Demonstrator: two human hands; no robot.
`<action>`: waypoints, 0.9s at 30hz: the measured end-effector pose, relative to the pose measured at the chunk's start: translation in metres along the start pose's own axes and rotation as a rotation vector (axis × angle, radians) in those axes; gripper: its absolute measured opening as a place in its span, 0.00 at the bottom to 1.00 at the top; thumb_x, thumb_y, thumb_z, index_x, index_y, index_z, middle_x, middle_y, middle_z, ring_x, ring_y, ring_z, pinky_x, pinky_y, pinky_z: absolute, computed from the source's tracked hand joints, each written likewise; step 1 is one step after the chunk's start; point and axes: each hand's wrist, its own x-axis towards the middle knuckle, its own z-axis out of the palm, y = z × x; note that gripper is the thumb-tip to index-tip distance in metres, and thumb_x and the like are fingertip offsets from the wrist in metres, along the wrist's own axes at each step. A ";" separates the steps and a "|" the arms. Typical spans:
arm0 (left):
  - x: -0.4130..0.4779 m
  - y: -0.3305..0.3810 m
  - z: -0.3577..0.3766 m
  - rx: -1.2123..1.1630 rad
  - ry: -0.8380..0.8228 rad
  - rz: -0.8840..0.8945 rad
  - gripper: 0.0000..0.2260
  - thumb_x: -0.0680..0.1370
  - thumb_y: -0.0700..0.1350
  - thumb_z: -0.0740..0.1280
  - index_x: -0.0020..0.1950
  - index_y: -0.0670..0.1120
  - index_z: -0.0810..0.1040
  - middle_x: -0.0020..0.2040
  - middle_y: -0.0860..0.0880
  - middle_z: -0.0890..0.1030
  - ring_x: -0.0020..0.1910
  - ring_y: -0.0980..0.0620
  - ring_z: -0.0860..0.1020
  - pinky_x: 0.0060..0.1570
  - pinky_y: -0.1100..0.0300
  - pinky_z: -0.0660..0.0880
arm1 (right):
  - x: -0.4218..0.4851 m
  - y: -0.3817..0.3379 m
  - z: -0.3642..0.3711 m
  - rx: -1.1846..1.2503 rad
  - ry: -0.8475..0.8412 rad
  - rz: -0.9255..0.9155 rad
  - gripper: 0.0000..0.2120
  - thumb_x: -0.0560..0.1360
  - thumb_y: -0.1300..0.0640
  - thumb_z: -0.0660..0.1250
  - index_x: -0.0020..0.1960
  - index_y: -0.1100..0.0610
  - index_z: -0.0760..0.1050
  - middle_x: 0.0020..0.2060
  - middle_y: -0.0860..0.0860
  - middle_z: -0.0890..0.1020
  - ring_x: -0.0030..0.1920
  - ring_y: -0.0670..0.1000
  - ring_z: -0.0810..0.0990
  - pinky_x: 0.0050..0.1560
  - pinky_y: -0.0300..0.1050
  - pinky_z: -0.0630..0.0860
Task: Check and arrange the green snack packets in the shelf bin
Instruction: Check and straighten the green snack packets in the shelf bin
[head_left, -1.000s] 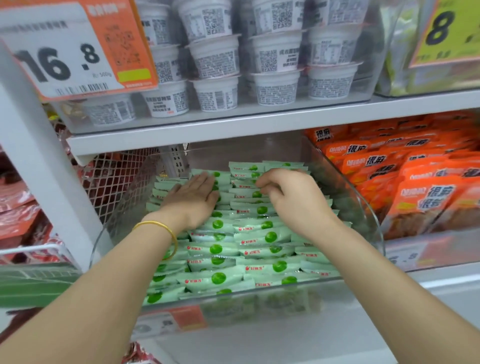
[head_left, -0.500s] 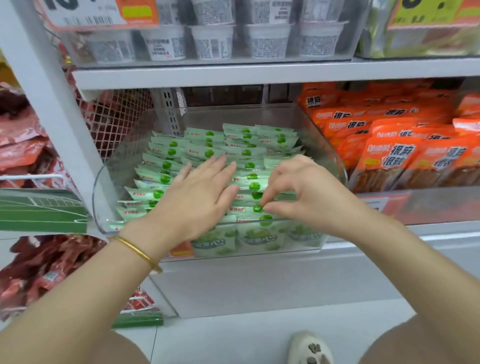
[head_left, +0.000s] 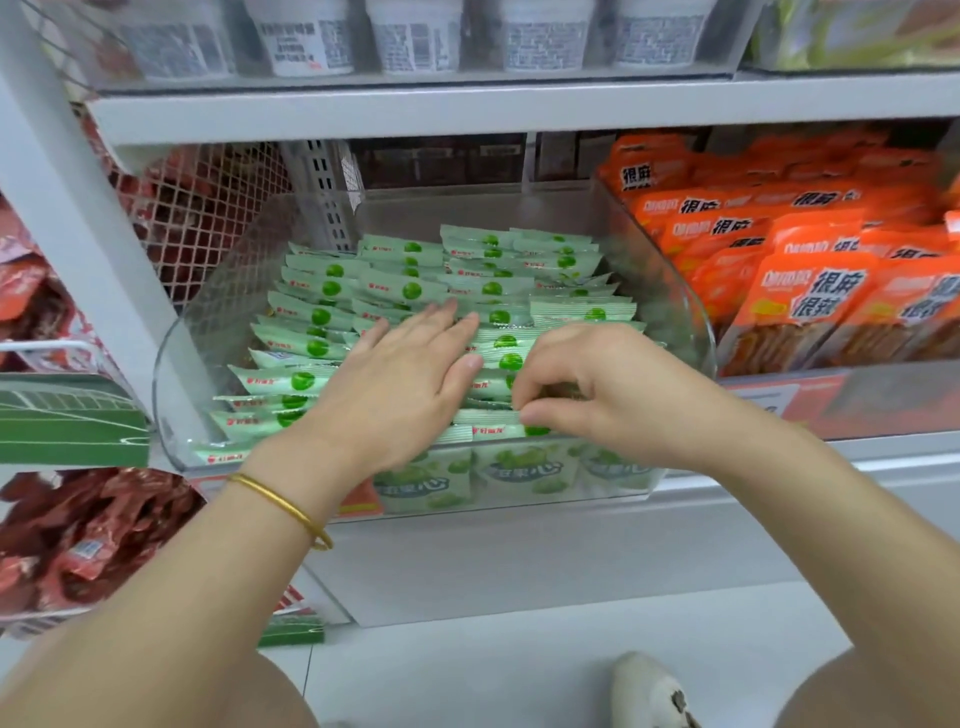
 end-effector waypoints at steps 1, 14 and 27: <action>0.000 0.000 0.001 0.006 -0.002 0.001 0.23 0.82 0.55 0.44 0.77 0.54 0.51 0.78 0.54 0.49 0.76 0.58 0.46 0.73 0.55 0.42 | -0.002 0.002 -0.002 0.015 0.016 0.003 0.02 0.72 0.57 0.69 0.41 0.53 0.80 0.37 0.44 0.78 0.42 0.47 0.76 0.45 0.51 0.74; 0.001 0.006 -0.025 -0.734 0.244 -0.025 0.18 0.82 0.55 0.51 0.68 0.53 0.72 0.65 0.59 0.74 0.64 0.62 0.71 0.67 0.60 0.65 | 0.004 -0.007 -0.026 0.578 0.448 0.157 0.08 0.75 0.63 0.67 0.41 0.52 0.76 0.35 0.43 0.78 0.36 0.37 0.76 0.40 0.29 0.71; -0.003 0.014 -0.032 -1.148 0.322 -0.049 0.12 0.77 0.37 0.66 0.58 0.49 0.76 0.48 0.51 0.85 0.48 0.51 0.83 0.51 0.52 0.79 | 0.020 0.001 -0.013 0.791 0.475 0.193 0.16 0.77 0.59 0.65 0.62 0.45 0.74 0.61 0.46 0.78 0.56 0.47 0.79 0.53 0.48 0.79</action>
